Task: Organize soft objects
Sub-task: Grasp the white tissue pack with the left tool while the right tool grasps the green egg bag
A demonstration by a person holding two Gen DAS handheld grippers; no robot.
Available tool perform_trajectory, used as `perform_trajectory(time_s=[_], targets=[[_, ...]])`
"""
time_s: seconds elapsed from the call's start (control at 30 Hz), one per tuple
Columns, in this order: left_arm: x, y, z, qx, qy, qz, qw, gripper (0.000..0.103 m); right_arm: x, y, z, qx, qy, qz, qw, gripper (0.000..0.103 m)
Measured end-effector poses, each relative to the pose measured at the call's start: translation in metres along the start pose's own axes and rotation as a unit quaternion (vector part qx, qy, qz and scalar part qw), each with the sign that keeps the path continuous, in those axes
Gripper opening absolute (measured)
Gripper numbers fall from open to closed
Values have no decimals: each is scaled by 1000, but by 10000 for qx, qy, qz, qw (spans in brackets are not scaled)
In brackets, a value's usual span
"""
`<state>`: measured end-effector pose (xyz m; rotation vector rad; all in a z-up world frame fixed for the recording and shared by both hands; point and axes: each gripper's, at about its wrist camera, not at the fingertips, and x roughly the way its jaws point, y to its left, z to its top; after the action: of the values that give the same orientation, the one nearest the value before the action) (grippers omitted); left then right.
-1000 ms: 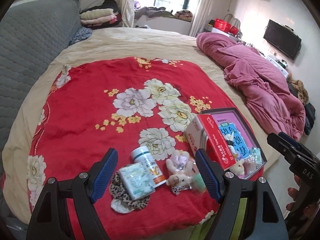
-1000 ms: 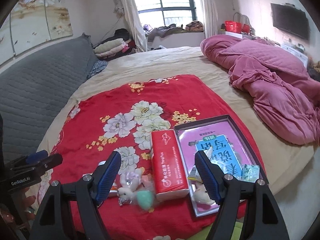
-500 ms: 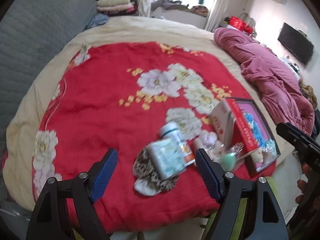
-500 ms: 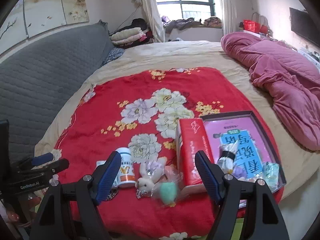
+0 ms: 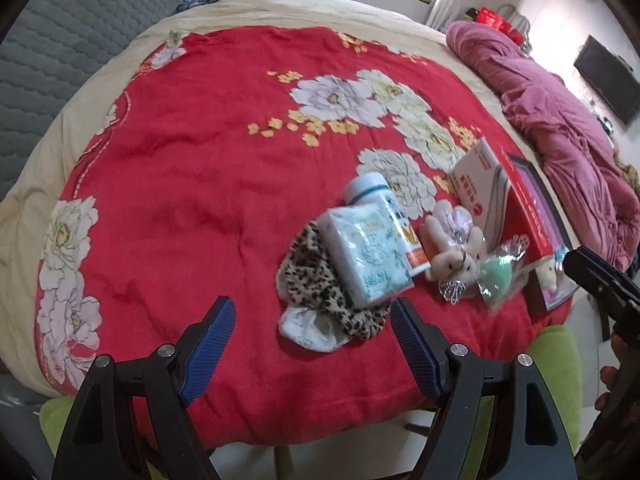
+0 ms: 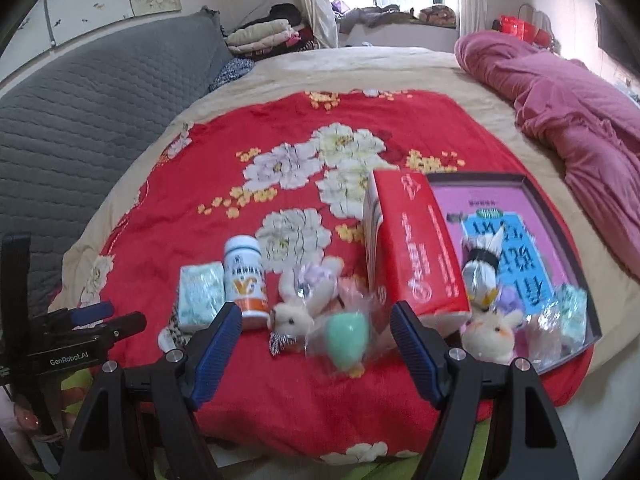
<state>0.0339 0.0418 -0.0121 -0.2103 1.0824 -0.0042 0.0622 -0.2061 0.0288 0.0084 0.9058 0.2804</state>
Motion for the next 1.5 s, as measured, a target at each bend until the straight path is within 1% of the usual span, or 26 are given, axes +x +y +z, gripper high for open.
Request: perform_trajectory(time_s=[0.13,0.23,0.37,0.43,0.47,0.5,0.53,0.7,0.8,0.9,0.97,1.07,1.13,1.27,1.33,1.43,1.5], targets=[[6,-21,6,229,-40,5,9997,81,9,-6,-13,47,80,-83,9999,76],[13,-37,15,326,-36,14,9995,81,17,-12,-19,197,180,-62,9996,76],[30,-53,24,455,13,205,9988,81,22,-12,-26,169,222,-131,9995,76],[41,-58,25,469,153,341,9982,81,24,-12,-30,160,268,-104,9995,76],[44,-59,25,487,166,360,9980,81,26,-12,-31,175,287,-79,9994,76],[48,-61,25,518,167,472,9974,81,28,-12,-34,209,299,-44,9993,76],[51,-62,25,531,182,558,9969,81,30,-12,-37,236,308,-35,9992,76],[68,-61,25,469,337,588,9966,81,46,-22,-42,608,441,-139,9971,76],[75,-56,25,386,388,644,9964,81,52,-31,-43,812,430,-143,9957,76],[80,-51,27,184,430,536,9975,81,59,-32,-43,848,398,-156,9955,76],[79,-51,28,146,388,522,9978,81,64,-33,-43,904,444,-108,9949,76],[78,-50,29,115,359,442,9983,81,71,-33,-44,979,489,-155,9939,76],[78,-50,30,124,351,388,9986,81,76,-35,-45,1074,573,-223,9923,74],[81,-46,29,56,408,279,9988,81,86,-38,-46,1242,614,-225,9901,61],[82,-46,30,68,412,262,9988,81,91,-38,-47,1301,638,-135,9894,57],[83,-44,30,34,407,208,9989,75,95,-33,-48,1192,613,14,9910,43],[85,-41,30,-30,442,131,9989,71,92,-31,-47,1125,555,61,9921,40]])
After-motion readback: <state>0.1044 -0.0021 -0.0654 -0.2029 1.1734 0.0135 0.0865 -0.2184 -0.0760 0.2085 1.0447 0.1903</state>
